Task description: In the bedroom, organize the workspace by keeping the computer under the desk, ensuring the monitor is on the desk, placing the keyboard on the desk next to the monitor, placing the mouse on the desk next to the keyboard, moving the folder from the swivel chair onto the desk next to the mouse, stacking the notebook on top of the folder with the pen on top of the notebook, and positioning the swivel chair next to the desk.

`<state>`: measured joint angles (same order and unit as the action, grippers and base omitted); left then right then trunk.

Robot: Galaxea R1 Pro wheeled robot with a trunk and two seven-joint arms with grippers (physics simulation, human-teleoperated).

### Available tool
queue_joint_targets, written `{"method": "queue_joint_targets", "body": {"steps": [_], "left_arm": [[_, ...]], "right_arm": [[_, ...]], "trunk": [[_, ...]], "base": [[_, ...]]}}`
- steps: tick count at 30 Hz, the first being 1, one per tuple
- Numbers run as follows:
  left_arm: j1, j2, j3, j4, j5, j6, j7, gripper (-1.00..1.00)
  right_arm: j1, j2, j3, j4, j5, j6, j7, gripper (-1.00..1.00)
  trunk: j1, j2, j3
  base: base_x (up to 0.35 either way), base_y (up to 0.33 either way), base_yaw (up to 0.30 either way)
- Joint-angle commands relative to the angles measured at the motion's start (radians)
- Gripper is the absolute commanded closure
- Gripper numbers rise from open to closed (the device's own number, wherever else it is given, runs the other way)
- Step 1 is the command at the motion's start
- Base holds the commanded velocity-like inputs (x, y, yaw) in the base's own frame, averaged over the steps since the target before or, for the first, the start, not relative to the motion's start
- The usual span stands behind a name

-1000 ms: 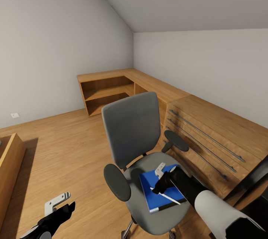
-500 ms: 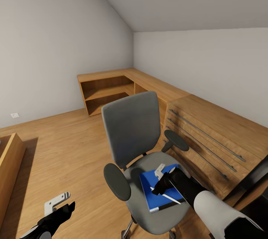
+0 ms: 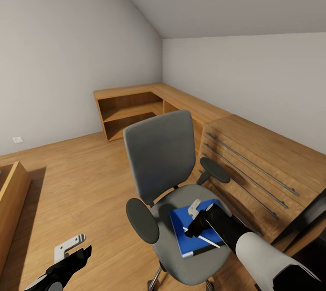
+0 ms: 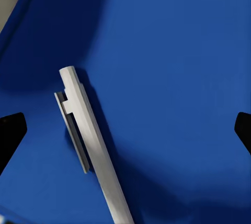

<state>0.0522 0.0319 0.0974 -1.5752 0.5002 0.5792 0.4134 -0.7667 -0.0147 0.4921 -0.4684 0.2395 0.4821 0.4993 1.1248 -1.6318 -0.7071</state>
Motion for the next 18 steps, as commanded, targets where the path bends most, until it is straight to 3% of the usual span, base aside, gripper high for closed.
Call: {"method": "queue_joint_targets", "body": {"steps": [1,18], "left_arm": [[0.0,0.0,-0.001,-0.002,0.011,0.002,0.008,-1.0],[0.0,0.001,0.0,-0.002,0.011,0.002,0.007,-1.0]], "right_arm": [[0.0,-0.001,0.002,-0.003,0.011,0.003,0.007,-1.0],[0.0,0.001,0.009,0.022,0.011,0.003,-0.039,-1.0]], "trunk": [[0.0,0.0,-0.001],[0.0,0.0,-0.001]], "base": [[0.0,0.0,0.0],[0.0,0.0,0.0]]}}
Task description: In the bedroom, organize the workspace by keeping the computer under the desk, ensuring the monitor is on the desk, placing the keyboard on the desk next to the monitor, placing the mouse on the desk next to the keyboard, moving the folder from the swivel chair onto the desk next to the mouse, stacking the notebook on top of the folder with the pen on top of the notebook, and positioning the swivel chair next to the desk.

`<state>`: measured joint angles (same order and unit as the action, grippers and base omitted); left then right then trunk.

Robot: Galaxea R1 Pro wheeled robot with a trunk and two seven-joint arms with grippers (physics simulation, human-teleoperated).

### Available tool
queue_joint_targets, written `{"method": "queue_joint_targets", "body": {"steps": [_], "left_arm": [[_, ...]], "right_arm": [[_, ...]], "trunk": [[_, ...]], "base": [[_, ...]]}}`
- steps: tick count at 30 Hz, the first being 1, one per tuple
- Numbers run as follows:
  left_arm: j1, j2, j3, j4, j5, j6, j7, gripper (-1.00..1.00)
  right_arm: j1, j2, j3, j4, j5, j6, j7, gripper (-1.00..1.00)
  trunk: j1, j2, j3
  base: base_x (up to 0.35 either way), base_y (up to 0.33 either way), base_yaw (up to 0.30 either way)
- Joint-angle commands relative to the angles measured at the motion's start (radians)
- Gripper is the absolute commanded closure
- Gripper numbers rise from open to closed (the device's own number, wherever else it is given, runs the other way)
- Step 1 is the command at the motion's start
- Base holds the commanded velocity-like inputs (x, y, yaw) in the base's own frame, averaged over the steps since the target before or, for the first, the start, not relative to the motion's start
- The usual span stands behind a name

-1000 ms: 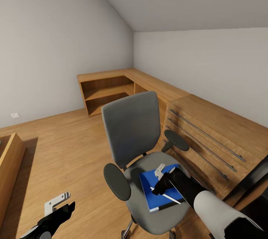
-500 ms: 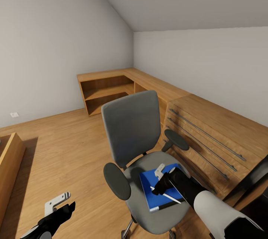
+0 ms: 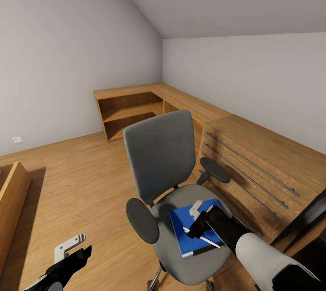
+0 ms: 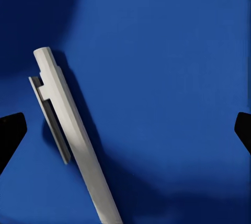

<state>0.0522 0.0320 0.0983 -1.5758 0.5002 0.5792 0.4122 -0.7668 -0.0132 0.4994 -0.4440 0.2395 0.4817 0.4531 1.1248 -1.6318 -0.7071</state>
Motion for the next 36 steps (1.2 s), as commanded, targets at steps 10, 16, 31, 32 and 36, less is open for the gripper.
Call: {"method": "queue_joint_targets", "body": {"steps": [10,16,31,32,36], "left_arm": [[0.0,0.001,0.0,-0.004,0.011,0.002,0.008,-1.0],[0.0,0.0,0.0,-0.006,0.011,0.002,0.008,-1.0],[0.0,0.002,-0.002,-0.009,0.012,0.002,0.007,-1.0],[0.0,0.002,-0.002,-0.009,0.012,0.002,0.007,-1.0],[0.0,0.002,-0.002,-0.009,0.012,0.002,0.007,-1.0]], "right_arm": [[0.0,0.002,0.002,-0.001,0.011,0.017,0.001,-1.0],[0.0,0.002,0.002,0.0,0.011,0.023,-0.018,-1.0],[0.0,0.044,-0.001,0.031,0.012,0.029,-0.063,-1.0],[0.0,0.044,-0.001,0.031,0.012,0.029,-0.063,-1.0],[0.0,0.044,-0.001,0.031,0.012,0.03,-0.063,-1.0]], "trunk": [[0.0,0.0,-0.001],[0.0,0.0,-0.001],[0.0,0.0,-0.001],[0.0,0.0,-0.001],[0.0,0.0,-0.001]], "base": [[0.0,0.0,0.0],[0.0,0.0,0.0],[0.0,0.0,0.0],[0.0,0.0,0.0],[0.0,0.0,0.0]]}}
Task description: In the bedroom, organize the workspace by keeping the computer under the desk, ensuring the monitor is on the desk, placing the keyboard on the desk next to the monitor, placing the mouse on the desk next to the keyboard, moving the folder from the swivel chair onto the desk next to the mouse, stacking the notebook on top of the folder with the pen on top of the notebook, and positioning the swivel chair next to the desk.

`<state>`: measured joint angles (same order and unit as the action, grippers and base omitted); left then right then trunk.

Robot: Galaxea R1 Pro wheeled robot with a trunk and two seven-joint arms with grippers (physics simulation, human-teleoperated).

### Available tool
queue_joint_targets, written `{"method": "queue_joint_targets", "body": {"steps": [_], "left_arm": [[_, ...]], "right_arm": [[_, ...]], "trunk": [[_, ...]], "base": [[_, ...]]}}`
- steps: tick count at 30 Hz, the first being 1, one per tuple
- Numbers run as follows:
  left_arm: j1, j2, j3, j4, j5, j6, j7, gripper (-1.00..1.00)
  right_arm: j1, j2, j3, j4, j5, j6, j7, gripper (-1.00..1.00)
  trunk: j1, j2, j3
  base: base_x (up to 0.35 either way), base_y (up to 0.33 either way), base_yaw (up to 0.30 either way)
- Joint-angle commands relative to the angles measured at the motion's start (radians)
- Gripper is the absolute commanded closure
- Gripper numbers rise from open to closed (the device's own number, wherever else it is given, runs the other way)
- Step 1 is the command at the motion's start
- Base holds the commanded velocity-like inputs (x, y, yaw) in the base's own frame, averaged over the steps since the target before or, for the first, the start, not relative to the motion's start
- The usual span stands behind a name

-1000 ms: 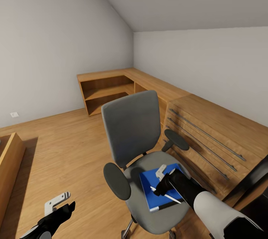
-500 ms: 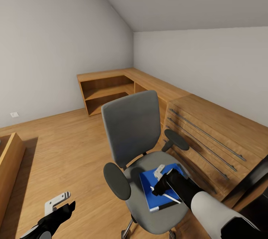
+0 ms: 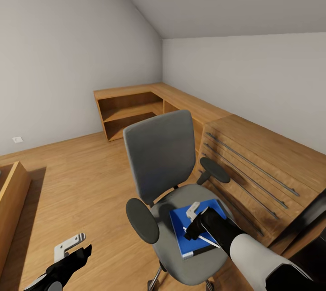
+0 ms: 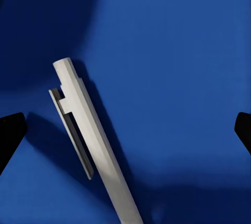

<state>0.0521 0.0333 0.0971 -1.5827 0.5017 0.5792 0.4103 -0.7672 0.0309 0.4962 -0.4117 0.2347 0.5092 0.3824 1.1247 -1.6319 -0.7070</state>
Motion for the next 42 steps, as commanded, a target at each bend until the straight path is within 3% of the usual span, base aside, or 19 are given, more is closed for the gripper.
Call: {"method": "queue_joint_targets", "body": {"steps": [1,7,8,42], "left_arm": [[0.0,0.0,0.0,-0.002,0.011,0.002,0.008,-1.0],[0.0,0.0,0.0,-0.002,0.01,0.002,0.008,-1.0],[0.0,0.0,0.0,-0.002,0.011,0.002,0.008,-1.0],[0.0,-0.001,0.0,-0.002,0.011,0.004,0.009,-1.0]], "right_arm": [[0.0,0.0,0.002,-0.001,0.017,0.003,0.007,-1.0],[0.0,0.0,0.002,-0.001,0.017,0.002,0.007,-1.0],[0.0,0.0,0.002,-0.001,0.017,0.003,0.007,1.0],[0.0,-0.006,-0.006,-0.002,0.014,0.003,0.016,1.0]], "trunk": [[0.0,0.0,-0.001],[0.0,0.0,-0.001],[0.0,0.0,-0.001],[0.0,0.0,-0.001]], "base": [[0.0,0.0,0.0],[0.0,0.0,0.0],[0.0,0.0,0.0],[0.0,0.0,0.0]]}}
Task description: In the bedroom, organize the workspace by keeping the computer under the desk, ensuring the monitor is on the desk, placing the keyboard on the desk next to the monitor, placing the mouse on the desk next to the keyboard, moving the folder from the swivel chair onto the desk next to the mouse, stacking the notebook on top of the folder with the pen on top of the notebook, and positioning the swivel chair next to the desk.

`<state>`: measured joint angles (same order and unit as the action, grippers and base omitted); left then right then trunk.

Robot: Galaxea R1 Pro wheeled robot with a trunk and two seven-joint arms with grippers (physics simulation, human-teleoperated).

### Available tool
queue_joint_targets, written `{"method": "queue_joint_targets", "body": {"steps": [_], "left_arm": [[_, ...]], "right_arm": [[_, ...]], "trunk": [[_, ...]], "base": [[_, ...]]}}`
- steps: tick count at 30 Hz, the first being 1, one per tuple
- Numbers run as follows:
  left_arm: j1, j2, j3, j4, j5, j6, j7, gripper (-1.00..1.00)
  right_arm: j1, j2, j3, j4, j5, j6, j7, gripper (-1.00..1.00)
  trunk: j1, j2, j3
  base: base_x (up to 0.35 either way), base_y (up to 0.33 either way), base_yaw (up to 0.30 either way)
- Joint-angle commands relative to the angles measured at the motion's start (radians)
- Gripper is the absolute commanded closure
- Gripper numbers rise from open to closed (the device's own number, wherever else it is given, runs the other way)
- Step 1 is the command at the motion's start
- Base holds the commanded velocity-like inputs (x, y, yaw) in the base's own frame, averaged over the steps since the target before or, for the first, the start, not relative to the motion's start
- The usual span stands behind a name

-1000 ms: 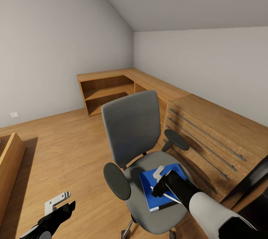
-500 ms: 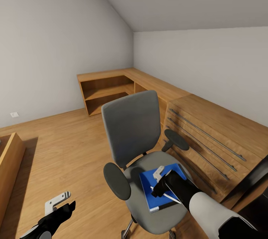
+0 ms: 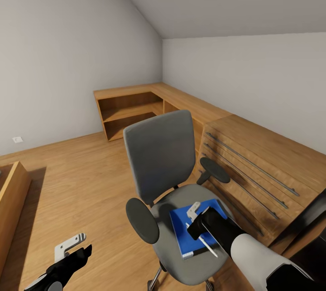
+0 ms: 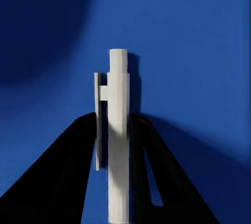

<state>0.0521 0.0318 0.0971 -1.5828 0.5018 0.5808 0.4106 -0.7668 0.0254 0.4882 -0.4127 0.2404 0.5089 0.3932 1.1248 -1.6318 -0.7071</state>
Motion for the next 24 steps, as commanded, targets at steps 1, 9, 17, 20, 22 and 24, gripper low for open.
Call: {"method": "queue_joint_targets", "body": {"steps": [1,9,17,20,22,24], "left_arm": [[0.0,0.0,0.0,-0.002,0.011,0.002,0.009,-1.0],[0.0,0.0,0.0,-0.002,0.011,0.002,0.009,-1.0],[0.0,0.0,0.0,-0.002,0.011,0.001,0.008,-1.0],[0.0,0.0,0.0,-0.002,0.011,0.001,0.008,-1.0],[0.0,0.0,0.0,-0.002,0.011,0.001,0.008,-1.0],[0.0,0.0,0.0,-0.002,0.011,0.001,0.008,-1.0]], "right_arm": [[0.0,0.0,0.002,-0.001,0.008,0.004,0.006,1.0],[-0.001,-0.003,0.001,-0.003,0.008,0.003,0.006,1.0],[-0.001,-0.004,0.001,-0.003,0.008,0.003,0.006,1.0],[-0.001,-0.004,0.001,-0.003,0.008,0.003,0.006,1.0],[0.0,-0.004,0.001,-0.003,0.008,0.003,0.006,1.0],[-0.001,-0.004,0.001,-0.003,0.008,0.003,0.006,1.0]], "trunk": [[0.0,0.0,-0.001],[0.0,0.0,-0.001],[0.0,0.0,-0.001],[-0.011,0.021,0.009],[-0.019,0.035,0.015],[-0.027,0.049,0.021]], "base": [[0.0,0.0,0.0],[0.0,0.0,0.0],[0.0,0.0,0.0],[0.0,0.0,0.0],[0.0,0.0,0.0],[0.0,0.0,0.0]]}}
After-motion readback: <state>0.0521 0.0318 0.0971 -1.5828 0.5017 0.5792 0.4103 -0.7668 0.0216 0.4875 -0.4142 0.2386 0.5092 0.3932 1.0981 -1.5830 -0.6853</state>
